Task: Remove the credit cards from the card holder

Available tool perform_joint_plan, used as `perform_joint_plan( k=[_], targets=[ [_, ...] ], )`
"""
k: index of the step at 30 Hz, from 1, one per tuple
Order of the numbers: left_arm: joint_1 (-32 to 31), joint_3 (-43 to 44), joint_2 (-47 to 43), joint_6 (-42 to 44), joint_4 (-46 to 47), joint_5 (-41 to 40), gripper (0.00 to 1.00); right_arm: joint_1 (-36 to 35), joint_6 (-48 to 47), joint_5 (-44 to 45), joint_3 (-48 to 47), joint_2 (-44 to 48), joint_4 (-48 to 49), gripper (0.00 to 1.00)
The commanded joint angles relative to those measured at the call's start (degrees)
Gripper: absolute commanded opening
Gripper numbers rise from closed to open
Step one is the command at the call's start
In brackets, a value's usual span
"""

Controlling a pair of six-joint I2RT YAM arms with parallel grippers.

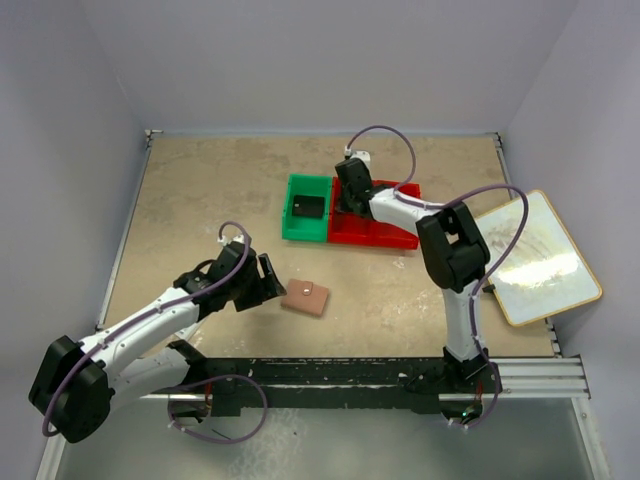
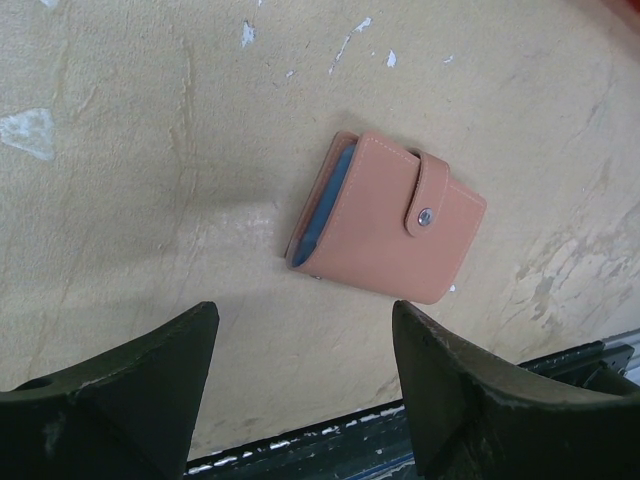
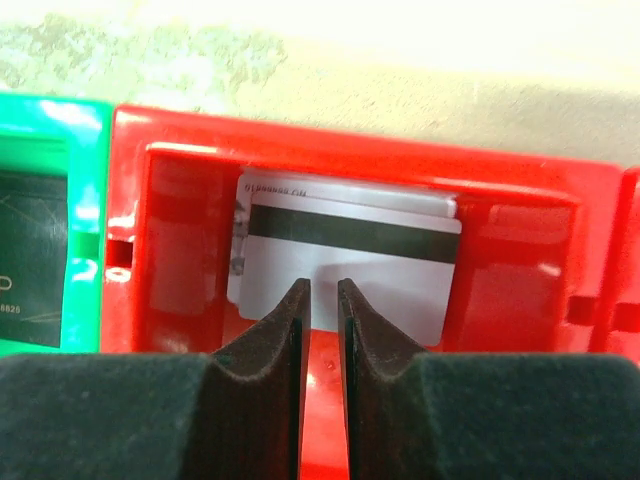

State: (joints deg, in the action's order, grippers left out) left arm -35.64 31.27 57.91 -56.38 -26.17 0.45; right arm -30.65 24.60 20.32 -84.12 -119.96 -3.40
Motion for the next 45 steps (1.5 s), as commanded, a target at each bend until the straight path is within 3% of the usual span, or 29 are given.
perform_joint_plan(
  k=[1,7,13,20,25,32,40,45],
  targets=[
    [0.2,2.1,0.1,0.8,1.5,0.2,0.68,0.7,-2.5,1.7,-3.0,1.3,-0.8,0.2],
    [0.2,2.3,0.5,1.2,1.4,0.3,0.68,1.2,-3.3,1.8,-5.4,0.8,-3.1,0.21],
    [0.2,2.5,-0.5,1.4,1.5,1.0,0.68,1.0,-3.8,-4.8,-2.2,7.3,-1.5,0.22],
    [0.2,-0.1,-3.8,-1.0,0.2,5.1,0.68,-1.9,-2.3,-19.9,15.6,25.0,7.7,0.33],
    [0.2,-3.7,-4.8,-4.9,4.7,7.4,0.68,-6.2,-3.0,-34.4,26.7,33.2,15.1,0.43],
    [0.2,-6.9,-3.6,-9.8,10.6,6.8,0.65,-13.3,-5.7,-38.0,30.0,28.8,11.9,0.5],
    [0.2,-12.9,0.7,-14.5,23.4,12.7,0.64,-13.8,-7.0,-38.6,27.9,22.4,8.5,0.53],
    [0.2,-12.8,3.2,-14.0,25.0,13.3,0.62,-14.3,-6.8,-41.8,28.2,20.9,7.3,0.51]
  ],
)
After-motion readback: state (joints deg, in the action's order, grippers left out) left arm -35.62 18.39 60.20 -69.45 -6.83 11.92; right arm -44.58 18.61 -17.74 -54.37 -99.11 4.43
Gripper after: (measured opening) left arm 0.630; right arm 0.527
